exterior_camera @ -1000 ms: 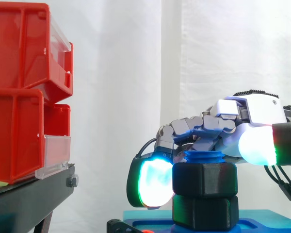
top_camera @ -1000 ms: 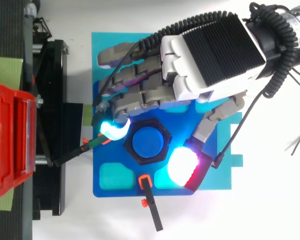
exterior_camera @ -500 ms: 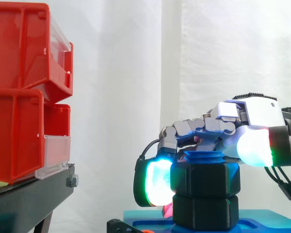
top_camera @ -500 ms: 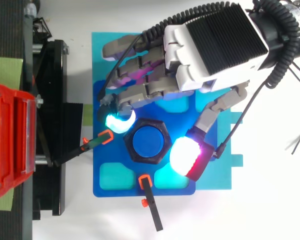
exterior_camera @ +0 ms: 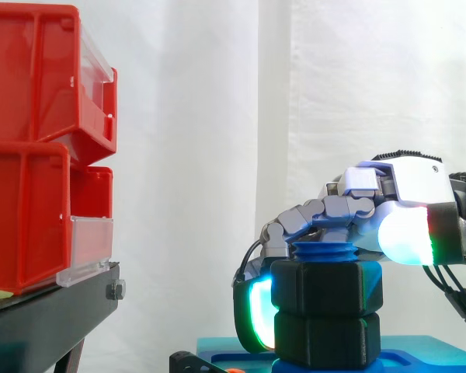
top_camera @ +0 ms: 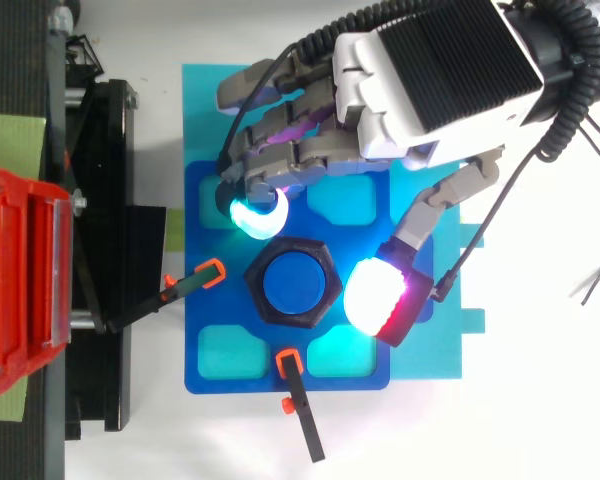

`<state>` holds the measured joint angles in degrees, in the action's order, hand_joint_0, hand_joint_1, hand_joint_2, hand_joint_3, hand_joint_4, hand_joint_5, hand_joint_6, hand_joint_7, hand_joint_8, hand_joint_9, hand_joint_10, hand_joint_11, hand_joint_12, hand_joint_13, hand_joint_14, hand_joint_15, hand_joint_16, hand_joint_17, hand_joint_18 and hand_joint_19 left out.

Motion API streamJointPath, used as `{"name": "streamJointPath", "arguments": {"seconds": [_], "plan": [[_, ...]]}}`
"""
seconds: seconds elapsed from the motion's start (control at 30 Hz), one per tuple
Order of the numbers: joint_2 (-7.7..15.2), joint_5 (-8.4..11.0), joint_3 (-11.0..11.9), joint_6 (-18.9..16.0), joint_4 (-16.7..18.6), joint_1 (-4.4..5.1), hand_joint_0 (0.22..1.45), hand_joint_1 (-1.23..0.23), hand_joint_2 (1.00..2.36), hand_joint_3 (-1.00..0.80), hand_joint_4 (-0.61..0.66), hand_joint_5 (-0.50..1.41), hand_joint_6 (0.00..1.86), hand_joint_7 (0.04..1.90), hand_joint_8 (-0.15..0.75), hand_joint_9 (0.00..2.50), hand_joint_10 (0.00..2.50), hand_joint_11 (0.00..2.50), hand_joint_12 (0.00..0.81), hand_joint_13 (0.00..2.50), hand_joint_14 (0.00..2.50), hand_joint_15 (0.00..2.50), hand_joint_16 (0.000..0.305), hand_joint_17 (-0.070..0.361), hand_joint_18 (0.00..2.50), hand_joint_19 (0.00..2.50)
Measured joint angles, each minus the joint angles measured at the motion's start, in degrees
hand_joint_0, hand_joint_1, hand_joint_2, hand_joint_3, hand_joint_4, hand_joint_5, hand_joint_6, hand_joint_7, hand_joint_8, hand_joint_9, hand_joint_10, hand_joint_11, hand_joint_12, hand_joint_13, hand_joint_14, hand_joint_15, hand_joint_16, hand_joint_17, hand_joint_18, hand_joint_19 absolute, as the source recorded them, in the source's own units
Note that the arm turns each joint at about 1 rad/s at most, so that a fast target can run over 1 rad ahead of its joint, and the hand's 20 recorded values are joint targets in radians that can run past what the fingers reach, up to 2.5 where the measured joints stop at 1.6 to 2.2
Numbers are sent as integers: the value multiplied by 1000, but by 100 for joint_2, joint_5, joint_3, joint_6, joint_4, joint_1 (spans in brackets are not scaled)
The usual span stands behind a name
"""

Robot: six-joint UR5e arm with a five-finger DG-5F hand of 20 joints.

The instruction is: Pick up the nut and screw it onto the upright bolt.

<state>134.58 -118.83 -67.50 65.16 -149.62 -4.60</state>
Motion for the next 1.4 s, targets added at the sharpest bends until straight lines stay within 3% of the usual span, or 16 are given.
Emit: {"name": "streamJointPath", "arguments": {"seconds": [0.27,0.93,1.17,1.4], "plan": [[0,-21,0,5,-35,-27,447,-268,1000,-500,350,60,500,1128,274,1387,4,161,369,842,3,108,39,88,482,110],[-2,-42,1,6,-36,-35,442,-282,1000,-500,341,48,501,1002,283,1376,7,178,375,838,3,119,40,89,476,126],[-2,-44,14,6,-17,-33,441,-282,1000,-500,233,29,503,951,285,1342,5,175,376,832,3,121,40,90,462,130],[-6,-200,262,8,-118,-37,439,-282,1000,-500,170,11,504,974,284,1330,4,175,374,831,4,136,41,92,458,142]]}}
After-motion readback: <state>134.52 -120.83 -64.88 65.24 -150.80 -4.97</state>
